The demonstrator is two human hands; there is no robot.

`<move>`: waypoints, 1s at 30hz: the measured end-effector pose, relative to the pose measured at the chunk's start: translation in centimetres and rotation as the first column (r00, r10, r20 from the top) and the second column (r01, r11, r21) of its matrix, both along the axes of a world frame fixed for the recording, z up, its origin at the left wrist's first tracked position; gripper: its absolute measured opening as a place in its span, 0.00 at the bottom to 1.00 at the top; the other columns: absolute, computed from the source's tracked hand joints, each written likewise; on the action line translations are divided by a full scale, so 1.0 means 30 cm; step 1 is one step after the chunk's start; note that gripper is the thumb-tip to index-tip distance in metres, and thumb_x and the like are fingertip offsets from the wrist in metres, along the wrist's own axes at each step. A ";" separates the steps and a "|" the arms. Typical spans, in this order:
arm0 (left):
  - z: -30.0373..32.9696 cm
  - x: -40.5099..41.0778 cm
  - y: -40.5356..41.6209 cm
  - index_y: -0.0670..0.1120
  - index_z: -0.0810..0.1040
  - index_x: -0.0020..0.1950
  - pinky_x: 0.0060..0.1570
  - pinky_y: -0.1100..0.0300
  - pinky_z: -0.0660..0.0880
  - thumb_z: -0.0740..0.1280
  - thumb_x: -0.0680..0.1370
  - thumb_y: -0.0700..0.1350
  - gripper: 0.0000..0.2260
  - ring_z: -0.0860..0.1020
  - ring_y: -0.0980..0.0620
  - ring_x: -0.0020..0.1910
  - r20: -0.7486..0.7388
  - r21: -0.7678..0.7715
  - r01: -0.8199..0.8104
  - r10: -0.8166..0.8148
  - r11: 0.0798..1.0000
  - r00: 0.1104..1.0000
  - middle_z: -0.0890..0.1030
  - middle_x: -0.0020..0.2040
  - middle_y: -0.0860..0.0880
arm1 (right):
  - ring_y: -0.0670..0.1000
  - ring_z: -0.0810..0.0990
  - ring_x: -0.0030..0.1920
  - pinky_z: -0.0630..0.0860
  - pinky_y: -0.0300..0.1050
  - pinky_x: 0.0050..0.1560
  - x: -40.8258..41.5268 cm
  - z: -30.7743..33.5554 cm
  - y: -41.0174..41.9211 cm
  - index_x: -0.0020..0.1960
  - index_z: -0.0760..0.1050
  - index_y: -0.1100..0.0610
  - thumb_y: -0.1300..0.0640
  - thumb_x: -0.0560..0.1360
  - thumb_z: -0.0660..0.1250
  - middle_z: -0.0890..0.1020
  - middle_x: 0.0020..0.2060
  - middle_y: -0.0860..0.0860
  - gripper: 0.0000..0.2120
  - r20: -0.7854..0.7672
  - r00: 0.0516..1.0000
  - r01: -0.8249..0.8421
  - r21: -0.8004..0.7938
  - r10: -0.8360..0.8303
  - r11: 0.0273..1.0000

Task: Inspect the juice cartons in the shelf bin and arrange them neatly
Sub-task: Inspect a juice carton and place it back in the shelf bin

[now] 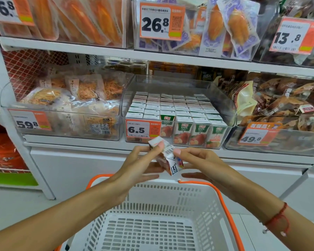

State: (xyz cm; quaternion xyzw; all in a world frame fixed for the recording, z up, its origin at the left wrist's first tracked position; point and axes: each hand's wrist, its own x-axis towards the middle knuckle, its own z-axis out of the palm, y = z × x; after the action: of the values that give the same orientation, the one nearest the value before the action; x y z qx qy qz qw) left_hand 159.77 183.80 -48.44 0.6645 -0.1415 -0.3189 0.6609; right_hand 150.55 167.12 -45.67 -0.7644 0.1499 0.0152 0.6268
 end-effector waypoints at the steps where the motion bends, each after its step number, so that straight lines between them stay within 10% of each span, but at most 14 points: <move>1: 0.005 -0.006 -0.003 0.52 0.72 0.60 0.41 0.66 0.80 0.70 0.70 0.60 0.23 0.85 0.55 0.45 0.055 -0.061 -0.061 0.064 0.996 0.996 0.87 0.43 0.50 | 0.46 0.84 0.52 0.79 0.43 0.55 -0.001 0.001 -0.001 0.52 0.84 0.47 0.36 0.60 0.73 0.86 0.49 0.46 0.25 -0.005 1.000 -0.011 0.026 0.011 1.000; 6: 0.023 -0.029 -0.007 0.56 0.68 0.63 0.48 0.68 0.79 0.73 0.67 0.50 0.27 0.84 0.56 0.49 0.265 -0.244 -0.058 0.124 0.968 0.956 0.86 0.51 0.50 | 0.48 0.84 0.52 0.79 0.52 0.58 0.001 -0.012 0.002 0.60 0.78 0.46 0.41 0.57 0.77 0.86 0.49 0.49 0.32 0.091 0.995 0.049 0.002 -0.049 0.999; 10: 0.030 -0.022 -0.004 0.55 0.69 0.67 0.50 0.66 0.79 0.72 0.74 0.43 0.24 0.83 0.59 0.50 0.308 -0.201 -0.036 0.098 0.979 0.946 0.84 0.56 0.52 | 0.44 0.83 0.47 0.82 0.46 0.51 0.008 -0.035 0.003 0.61 0.78 0.46 0.42 0.59 0.80 0.85 0.46 0.44 0.31 0.311 0.938 0.257 -0.324 -0.154 0.911; 15: 0.026 0.024 0.011 0.52 0.75 0.63 0.47 0.62 0.81 0.73 0.73 0.48 0.20 0.84 0.53 0.51 0.053 -0.195 -0.027 0.039 0.980 0.998 0.86 0.51 0.50 | 0.45 0.77 0.50 0.73 0.34 0.48 0.008 -0.034 -0.010 0.62 0.77 0.50 0.51 0.65 0.79 0.79 0.50 0.44 0.27 0.510 0.854 0.377 -0.742 0.102 0.555; 22: 0.036 0.110 0.063 0.53 0.85 0.52 0.45 0.62 0.80 0.76 0.66 0.54 0.16 0.84 0.49 0.53 -0.029 -0.138 0.110 -0.115 0.984 0.993 0.85 0.54 0.46 | 0.44 0.75 0.56 0.76 0.42 0.54 0.026 -0.022 -0.015 0.65 0.74 0.49 0.54 0.69 0.75 0.77 0.56 0.42 0.26 0.505 0.829 0.292 -0.759 0.242 0.582; 30: 0.164 0.164 0.029 0.62 0.84 0.41 0.41 0.71 0.77 0.74 0.67 0.57 0.05 0.83 0.63 0.47 0.421 0.062 0.032 -0.055 0.998 0.905 0.85 0.45 0.61 | 0.46 0.76 0.60 0.77 0.43 0.56 0.113 0.013 -0.106 0.69 0.71 0.48 0.51 0.72 0.74 0.77 0.62 0.43 0.27 0.514 0.798 0.323 -0.805 0.315 0.497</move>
State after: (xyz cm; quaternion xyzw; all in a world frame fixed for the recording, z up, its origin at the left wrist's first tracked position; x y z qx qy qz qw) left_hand 164.69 184.68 -43.52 0.7319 -0.2873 -0.1857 0.5893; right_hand 153.93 163.94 -45.29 -0.9338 -0.0690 -0.3077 0.1690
